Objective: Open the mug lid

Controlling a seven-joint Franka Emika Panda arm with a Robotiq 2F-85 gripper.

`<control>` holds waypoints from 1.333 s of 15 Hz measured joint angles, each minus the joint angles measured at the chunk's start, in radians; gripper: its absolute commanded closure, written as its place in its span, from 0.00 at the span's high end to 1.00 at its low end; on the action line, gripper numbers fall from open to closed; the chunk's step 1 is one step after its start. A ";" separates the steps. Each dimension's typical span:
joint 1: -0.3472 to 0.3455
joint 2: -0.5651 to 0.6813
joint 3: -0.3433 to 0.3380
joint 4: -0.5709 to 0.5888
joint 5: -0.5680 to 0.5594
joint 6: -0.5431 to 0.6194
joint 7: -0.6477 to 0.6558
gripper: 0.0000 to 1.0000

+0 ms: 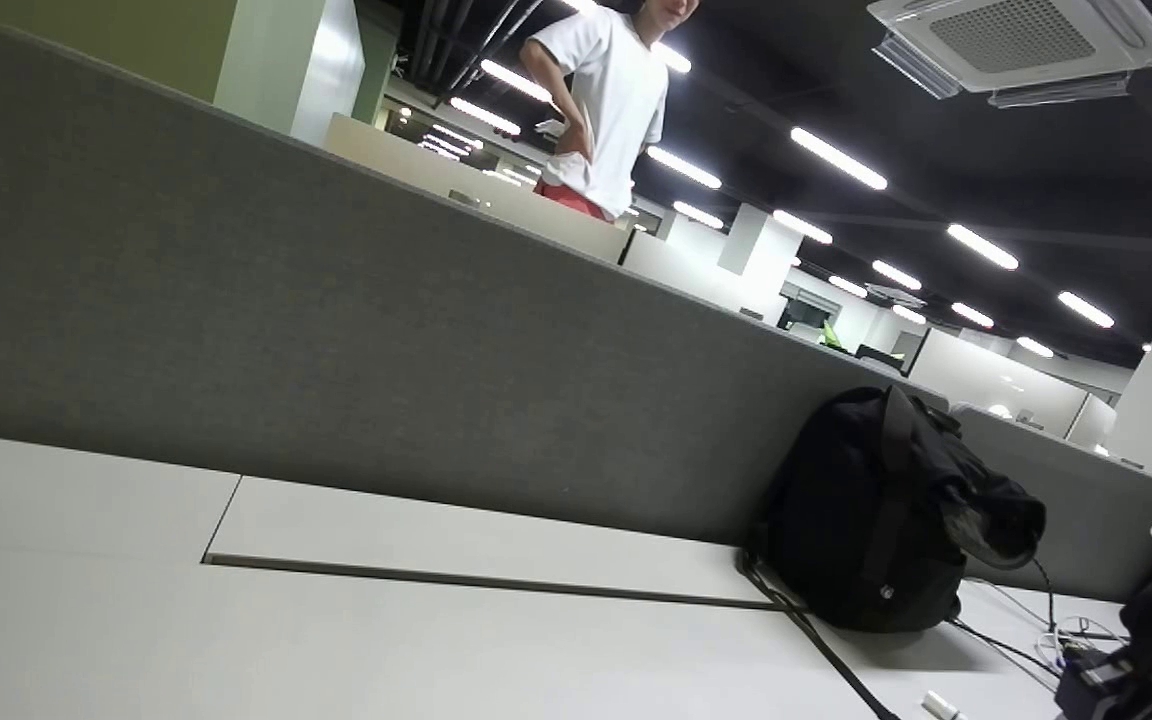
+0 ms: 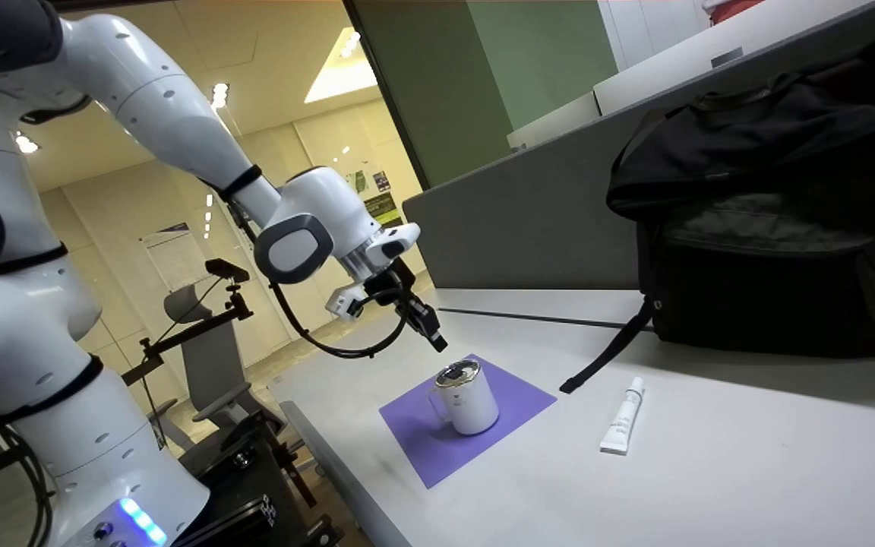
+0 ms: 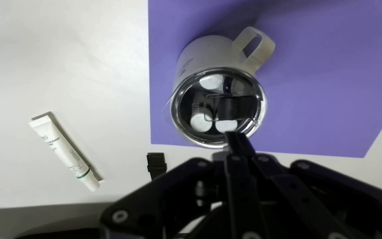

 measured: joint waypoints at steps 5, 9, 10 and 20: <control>-0.024 0.008 0.029 0.000 0.000 -0.002 0.000 0.00; -0.069 0.034 0.074 0.006 0.000 0.011 -0.021 0.00; -0.084 0.044 0.090 0.010 0.000 0.022 -0.029 0.00; -0.139 0.148 0.136 0.046 -0.003 0.080 -0.064 0.00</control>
